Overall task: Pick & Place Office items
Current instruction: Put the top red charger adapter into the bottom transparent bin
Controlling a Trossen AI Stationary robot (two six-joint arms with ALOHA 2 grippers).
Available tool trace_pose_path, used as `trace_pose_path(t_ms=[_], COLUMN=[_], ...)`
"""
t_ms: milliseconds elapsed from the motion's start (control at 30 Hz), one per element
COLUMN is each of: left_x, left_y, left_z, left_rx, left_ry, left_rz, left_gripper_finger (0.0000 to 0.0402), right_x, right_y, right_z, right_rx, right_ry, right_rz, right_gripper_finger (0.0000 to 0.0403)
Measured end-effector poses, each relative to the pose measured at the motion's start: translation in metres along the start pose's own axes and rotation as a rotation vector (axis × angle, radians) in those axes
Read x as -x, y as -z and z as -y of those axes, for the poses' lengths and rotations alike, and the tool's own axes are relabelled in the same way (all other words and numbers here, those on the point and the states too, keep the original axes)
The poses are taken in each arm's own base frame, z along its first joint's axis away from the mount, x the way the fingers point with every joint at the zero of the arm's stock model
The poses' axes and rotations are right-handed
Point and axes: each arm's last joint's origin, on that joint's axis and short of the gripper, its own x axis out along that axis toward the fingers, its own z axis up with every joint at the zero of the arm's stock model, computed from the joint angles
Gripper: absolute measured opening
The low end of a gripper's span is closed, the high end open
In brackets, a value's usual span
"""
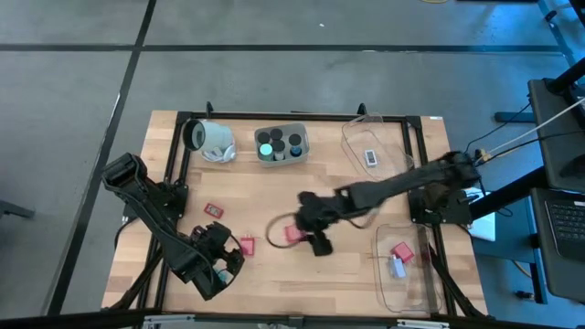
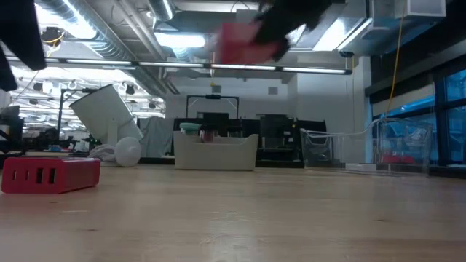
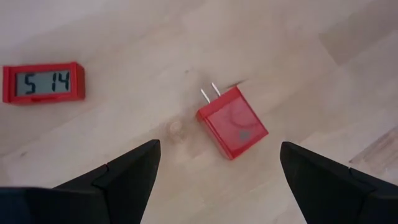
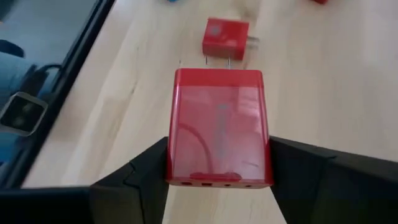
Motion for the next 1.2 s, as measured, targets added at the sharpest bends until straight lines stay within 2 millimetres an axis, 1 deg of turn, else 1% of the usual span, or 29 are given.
trace_pose_path(t_ms=[167,300,400,467,567,700,800,933,1100,1200], left_x=[-0.004,-0.008,-0.011,-0.013,-0.015,-0.017,-0.018,-0.018,-0.018,-0.018], left_y=[-0.008,-0.016,-0.02,-0.024,-0.028,-0.031,-0.032,-0.033,-0.032,-0.032], left_z=[0.002,0.004,0.005,0.006,0.007,0.007,0.008,0.008,0.008,0.008], left_rx=[-0.012,-0.03,-0.049,-0.056,-0.067,-0.069,-0.065,-0.06,-0.041,-0.035], left_ry=[-0.005,-0.01,-0.015,-0.02,-0.027,-0.035,-0.035,-0.032,-0.029,-0.026], left_rz=[0.041,0.078,0.101,0.113,0.125,0.128,0.131,0.132,0.131,0.127], left_gripper_finger=[0.0329,0.0329,0.0329,0.0329,0.0329,0.0329,0.0329,0.0329,0.0329,0.0329], right_x=[0.055,0.088,0.106,0.113,0.124,0.135,0.14,0.139,0.135,0.129], right_y=[0.02,0.049,0.075,0.093,0.115,0.14,0.153,0.167,0.179,0.182], right_z=[-0.044,-0.072,-0.09,-0.102,-0.122,-0.146,-0.158,-0.162,-0.16,-0.159], right_rx=[-0.101,-0.268,-0.435,-0.536,-0.659,-0.763,-0.837,-0.92,-0.948,-0.952], right_ry=[0.111,0.165,0.191,0.218,0.23,0.241,0.266,0.4,0.593,0.632], right_rz=[0.001,-0.031,-0.069,-0.113,-0.177,-0.306,-0.384,-0.477,-0.586,-0.605], right_gripper_finger=[0.0212,0.0212,0.0212,0.0213,0.0215,0.0215,0.0215,0.0215,0.0215,0.0215])
